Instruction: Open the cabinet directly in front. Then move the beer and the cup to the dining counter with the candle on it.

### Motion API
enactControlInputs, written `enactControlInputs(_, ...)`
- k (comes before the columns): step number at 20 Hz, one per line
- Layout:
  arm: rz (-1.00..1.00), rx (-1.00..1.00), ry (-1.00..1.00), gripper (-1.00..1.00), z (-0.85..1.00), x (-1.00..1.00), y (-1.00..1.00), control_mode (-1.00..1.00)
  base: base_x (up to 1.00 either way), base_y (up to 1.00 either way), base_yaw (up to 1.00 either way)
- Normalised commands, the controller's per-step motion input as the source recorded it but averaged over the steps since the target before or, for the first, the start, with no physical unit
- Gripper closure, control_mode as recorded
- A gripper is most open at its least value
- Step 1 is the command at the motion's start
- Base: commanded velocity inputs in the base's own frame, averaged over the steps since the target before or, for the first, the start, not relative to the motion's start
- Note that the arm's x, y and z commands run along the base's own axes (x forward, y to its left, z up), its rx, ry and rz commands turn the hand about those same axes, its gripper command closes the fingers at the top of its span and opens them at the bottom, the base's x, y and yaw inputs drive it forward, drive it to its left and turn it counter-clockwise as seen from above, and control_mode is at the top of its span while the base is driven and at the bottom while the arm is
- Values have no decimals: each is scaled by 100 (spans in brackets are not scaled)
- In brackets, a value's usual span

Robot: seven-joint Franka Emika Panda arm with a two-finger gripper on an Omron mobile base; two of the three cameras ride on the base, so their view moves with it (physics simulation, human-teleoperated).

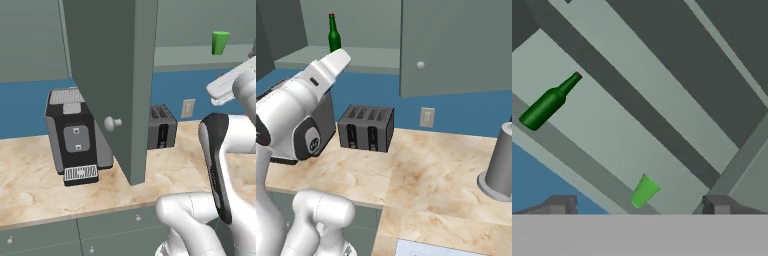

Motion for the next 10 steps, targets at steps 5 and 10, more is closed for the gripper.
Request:
enactControlInputs(5,-10,-5,24,-100,1,82,16,-100,0,0,0)
enactControlInputs(10,-27,-3,31,-100,0,94,1,-100,0,0,0)
